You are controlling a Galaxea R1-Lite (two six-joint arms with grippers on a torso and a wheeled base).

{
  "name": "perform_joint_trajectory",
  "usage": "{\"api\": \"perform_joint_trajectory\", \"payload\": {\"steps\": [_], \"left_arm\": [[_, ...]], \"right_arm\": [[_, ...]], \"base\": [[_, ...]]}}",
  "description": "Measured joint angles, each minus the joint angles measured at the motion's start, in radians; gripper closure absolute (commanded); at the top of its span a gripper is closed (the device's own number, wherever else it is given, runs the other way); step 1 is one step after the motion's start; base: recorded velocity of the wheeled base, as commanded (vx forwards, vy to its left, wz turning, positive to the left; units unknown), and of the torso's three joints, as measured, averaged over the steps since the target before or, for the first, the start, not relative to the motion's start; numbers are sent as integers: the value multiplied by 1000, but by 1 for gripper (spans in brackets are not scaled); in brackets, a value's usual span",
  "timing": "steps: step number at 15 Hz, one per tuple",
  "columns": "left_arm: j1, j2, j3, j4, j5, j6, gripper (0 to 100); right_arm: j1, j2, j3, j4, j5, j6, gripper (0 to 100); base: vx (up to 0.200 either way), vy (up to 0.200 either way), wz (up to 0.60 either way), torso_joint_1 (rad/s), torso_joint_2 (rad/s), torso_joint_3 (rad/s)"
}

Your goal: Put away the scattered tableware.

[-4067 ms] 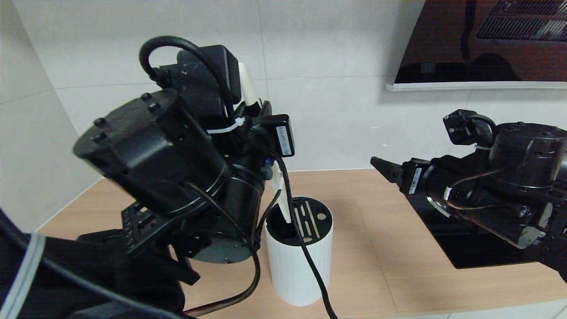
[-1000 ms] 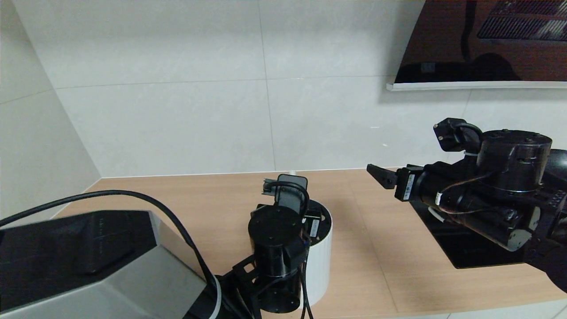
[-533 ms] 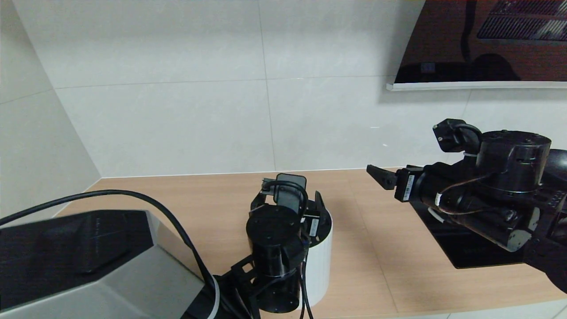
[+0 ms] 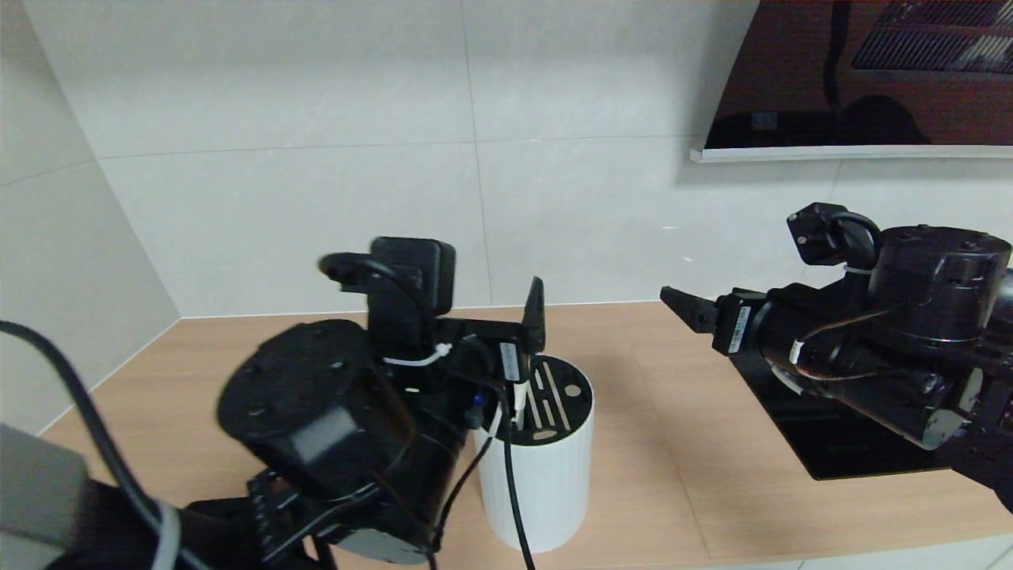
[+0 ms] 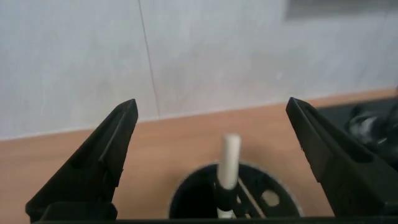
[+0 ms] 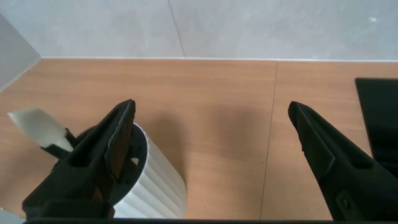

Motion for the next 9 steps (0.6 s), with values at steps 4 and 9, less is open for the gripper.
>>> {"api": "perform_joint_trajectory", "payload": {"steps": [4, 9], "left_arm": [[41, -243, 83, 149, -108, -10, 0], [187, -537, 137, 240, -174, -26, 0]], "right_arm": [[-24, -90, 27, 1, 2, -3, 0], [-36, -297, 136, 3, -2, -35, 0]], "base": [[0, 0, 0, 0, 0, 0], [0, 0, 0, 0, 0, 0]]}}
